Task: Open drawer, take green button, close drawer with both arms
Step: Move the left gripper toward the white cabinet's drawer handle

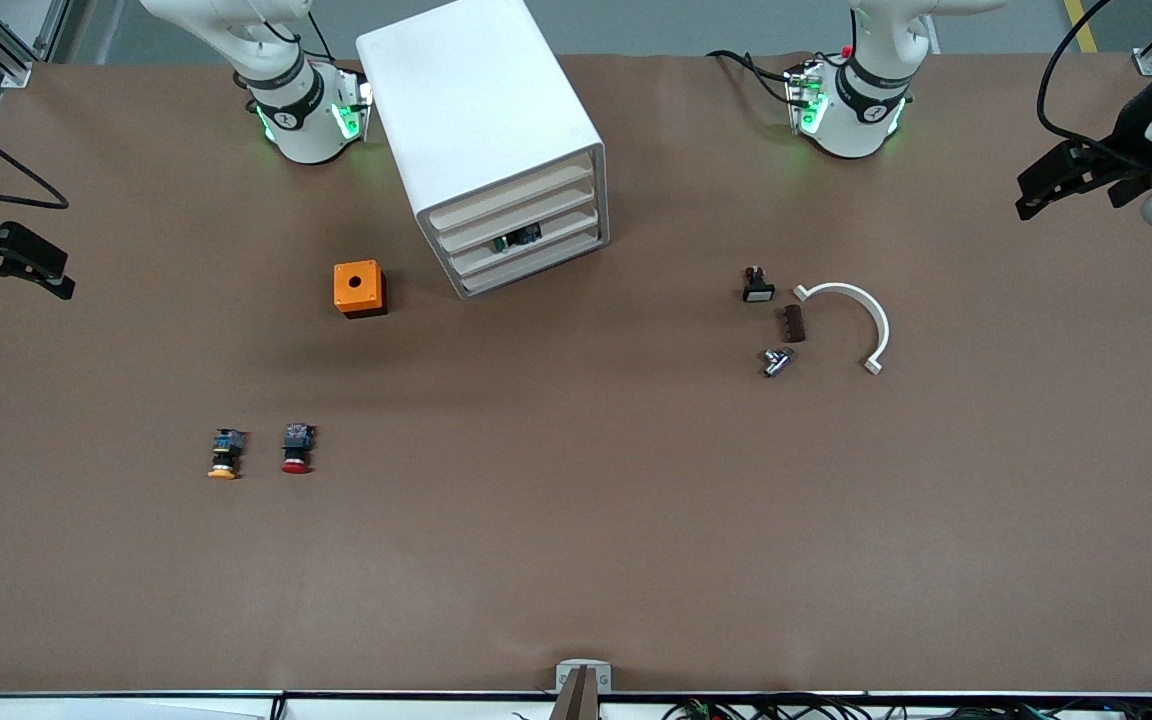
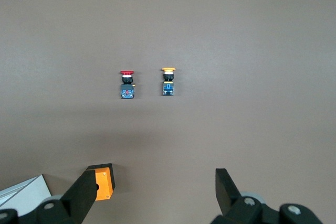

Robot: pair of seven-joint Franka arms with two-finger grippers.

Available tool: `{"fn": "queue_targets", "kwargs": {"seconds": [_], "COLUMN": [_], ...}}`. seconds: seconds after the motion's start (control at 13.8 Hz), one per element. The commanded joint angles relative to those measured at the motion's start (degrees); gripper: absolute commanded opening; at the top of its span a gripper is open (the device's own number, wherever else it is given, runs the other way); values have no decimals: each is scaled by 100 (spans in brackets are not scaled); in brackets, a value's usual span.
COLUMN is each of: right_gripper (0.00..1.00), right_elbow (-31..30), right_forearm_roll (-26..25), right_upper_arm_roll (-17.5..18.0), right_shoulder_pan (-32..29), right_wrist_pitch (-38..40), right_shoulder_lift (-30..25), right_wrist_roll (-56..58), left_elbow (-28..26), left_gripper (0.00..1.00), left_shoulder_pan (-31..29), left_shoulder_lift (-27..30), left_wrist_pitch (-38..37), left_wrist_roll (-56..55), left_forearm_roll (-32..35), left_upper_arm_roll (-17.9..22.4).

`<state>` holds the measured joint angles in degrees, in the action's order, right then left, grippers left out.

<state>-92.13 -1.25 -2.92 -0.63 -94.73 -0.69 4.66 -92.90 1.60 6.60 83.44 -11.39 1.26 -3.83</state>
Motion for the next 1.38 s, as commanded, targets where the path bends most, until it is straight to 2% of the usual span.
{"fn": "queue_targets", "kwargs": {"seconds": [0.0, 0.22, 0.44, 0.8, 0.94, 1.31], "right_gripper": [100, 100, 100, 100, 100, 100], "right_elbow": [37, 55, 55, 55, 55, 55], "right_forearm_roll": [-104, -104, -112, -112, -112, -112], "right_upper_arm_roll": [-16, 220, 318, 301, 300, 292], "right_shoulder_pan": [28, -112, -183, -219, -210, -210], "right_wrist_pitch": [25, 86, 86, 69, 77, 78], "right_shoulder_lift": [-37, -54, -54, -37, -45, -37], "right_wrist_roll": [-18, -88, -88, -44, -44, -44], "left_elbow": [176, 246, 965, 976, 976, 976], "left_gripper": [100, 100, 100, 100, 100, 100], "left_shoulder_pan": [-2, 42, 86, 218, 480, 1008], "left_shoulder_lift": [-89, -158, -842, -1511, -1801, -2671], "left_wrist_pitch": [-126, -126, -564, -565, -565, -539], "left_wrist_roll": [-21, -4, 5, -204, -896, -3541], "left_forearm_roll": [50, 58, 59, -3, 49, -47], "left_upper_arm_roll": [-39, -30, -39, -83, -109, -144]}}
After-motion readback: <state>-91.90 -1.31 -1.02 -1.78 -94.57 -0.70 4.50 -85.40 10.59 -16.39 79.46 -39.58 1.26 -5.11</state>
